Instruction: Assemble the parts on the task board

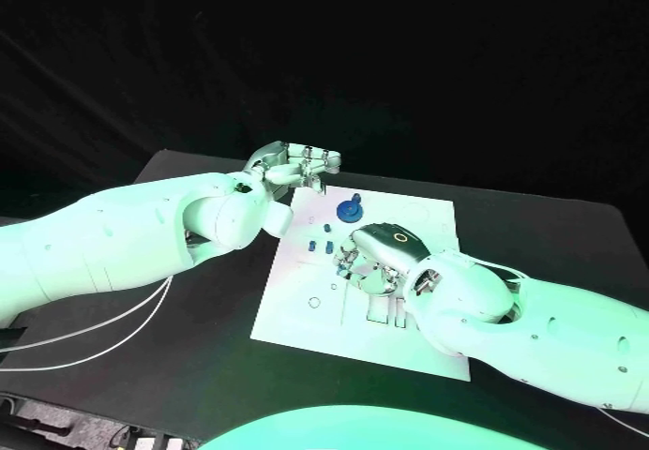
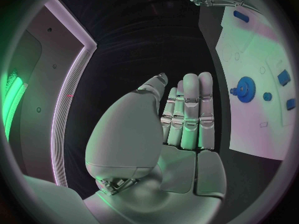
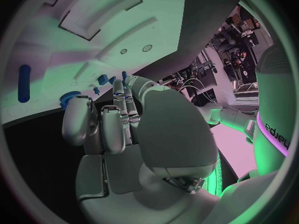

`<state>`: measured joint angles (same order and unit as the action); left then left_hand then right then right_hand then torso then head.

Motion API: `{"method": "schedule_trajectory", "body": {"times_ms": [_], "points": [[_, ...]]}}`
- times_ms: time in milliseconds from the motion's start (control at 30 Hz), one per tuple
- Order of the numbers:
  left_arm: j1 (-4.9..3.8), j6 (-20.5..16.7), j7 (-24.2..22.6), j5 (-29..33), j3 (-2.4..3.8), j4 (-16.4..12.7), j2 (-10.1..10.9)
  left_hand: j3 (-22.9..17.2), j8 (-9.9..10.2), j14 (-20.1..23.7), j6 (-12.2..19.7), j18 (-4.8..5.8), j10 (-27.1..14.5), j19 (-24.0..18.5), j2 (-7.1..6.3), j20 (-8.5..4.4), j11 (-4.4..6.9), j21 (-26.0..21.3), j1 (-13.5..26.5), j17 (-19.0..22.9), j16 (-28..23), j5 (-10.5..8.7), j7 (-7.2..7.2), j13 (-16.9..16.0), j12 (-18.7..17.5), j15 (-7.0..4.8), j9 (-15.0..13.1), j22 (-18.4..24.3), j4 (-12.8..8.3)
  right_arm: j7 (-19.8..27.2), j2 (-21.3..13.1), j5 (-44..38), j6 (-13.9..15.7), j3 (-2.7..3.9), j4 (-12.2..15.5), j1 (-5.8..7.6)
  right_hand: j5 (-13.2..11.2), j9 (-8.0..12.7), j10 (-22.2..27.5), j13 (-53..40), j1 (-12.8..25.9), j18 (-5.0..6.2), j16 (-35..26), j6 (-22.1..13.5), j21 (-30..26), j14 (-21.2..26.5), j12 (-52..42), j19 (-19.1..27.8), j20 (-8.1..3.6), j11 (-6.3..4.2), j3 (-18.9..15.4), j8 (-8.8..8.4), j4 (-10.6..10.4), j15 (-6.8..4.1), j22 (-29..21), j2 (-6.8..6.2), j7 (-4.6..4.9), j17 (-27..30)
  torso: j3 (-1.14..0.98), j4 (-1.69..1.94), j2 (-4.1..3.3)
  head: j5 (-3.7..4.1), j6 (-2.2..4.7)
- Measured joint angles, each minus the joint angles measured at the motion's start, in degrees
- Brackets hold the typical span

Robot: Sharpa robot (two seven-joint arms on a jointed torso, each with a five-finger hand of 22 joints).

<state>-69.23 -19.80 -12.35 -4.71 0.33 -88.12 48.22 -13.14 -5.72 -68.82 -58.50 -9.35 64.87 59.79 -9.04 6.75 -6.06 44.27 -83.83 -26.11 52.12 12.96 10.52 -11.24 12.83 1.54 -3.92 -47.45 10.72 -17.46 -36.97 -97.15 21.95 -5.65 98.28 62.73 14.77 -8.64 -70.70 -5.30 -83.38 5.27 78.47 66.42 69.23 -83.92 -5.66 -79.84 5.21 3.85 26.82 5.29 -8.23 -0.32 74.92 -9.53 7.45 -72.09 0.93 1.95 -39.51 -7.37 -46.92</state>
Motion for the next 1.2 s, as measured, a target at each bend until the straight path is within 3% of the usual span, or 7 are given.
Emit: {"method": "schedule_trajectory", "body": {"times_ms": [433, 1200], "points": [[-0.01, 0.72, -0.08, 0.06, 0.0, 0.24, -0.01, 0.33, 0.0, 0.19, 0.28, 0.0, -0.21, 0.0, 0.0, 0.0, -0.2, -0.23, 0.0, 0.0, 0.0, 0.0, -0.1, 0.0, 0.0, 0.2, 0.0, 0.14, 0.02, 0.49, 1.23, -0.13, -0.85, -0.27, -1.99, -0.77, -0.01, 0.04, 0.0, 0.0, 0.0, 0.0, 0.0, -0.01, 0.0, 0.0, 0.0, 0.0, 0.0, 0.0, 0.0, -0.01, 0.0, 0.0, -0.01, 0.0, 0.0, 0.0, -0.02, 0.0, 0.02, -2.27, -0.73], [-0.01, 1.41, 0.06, 0.09, 0.0, 0.46, -0.05, 0.33, 0.0, 0.19, 0.29, 0.0, -0.21, -0.12, 0.0, 0.12, -0.2, -0.35, 0.0, 0.04, 0.0, 0.0, -0.09, 0.01, 0.0, 0.2, 0.0, 0.15, 0.02, 0.85, 2.71, -0.07, -1.64, -0.63, -3.59, -1.79, -0.05, -0.01, 0.0, 0.02, -0.01, 0.0, 0.0, -0.13, 0.0, 0.0, 0.0, 0.0, 0.0, 0.0, 0.15, -0.12, 0.16, 0.0, -0.02, -0.01, 0.05, -0.06, 0.01, -0.04, 0.05, -3.77, -1.44]]}}
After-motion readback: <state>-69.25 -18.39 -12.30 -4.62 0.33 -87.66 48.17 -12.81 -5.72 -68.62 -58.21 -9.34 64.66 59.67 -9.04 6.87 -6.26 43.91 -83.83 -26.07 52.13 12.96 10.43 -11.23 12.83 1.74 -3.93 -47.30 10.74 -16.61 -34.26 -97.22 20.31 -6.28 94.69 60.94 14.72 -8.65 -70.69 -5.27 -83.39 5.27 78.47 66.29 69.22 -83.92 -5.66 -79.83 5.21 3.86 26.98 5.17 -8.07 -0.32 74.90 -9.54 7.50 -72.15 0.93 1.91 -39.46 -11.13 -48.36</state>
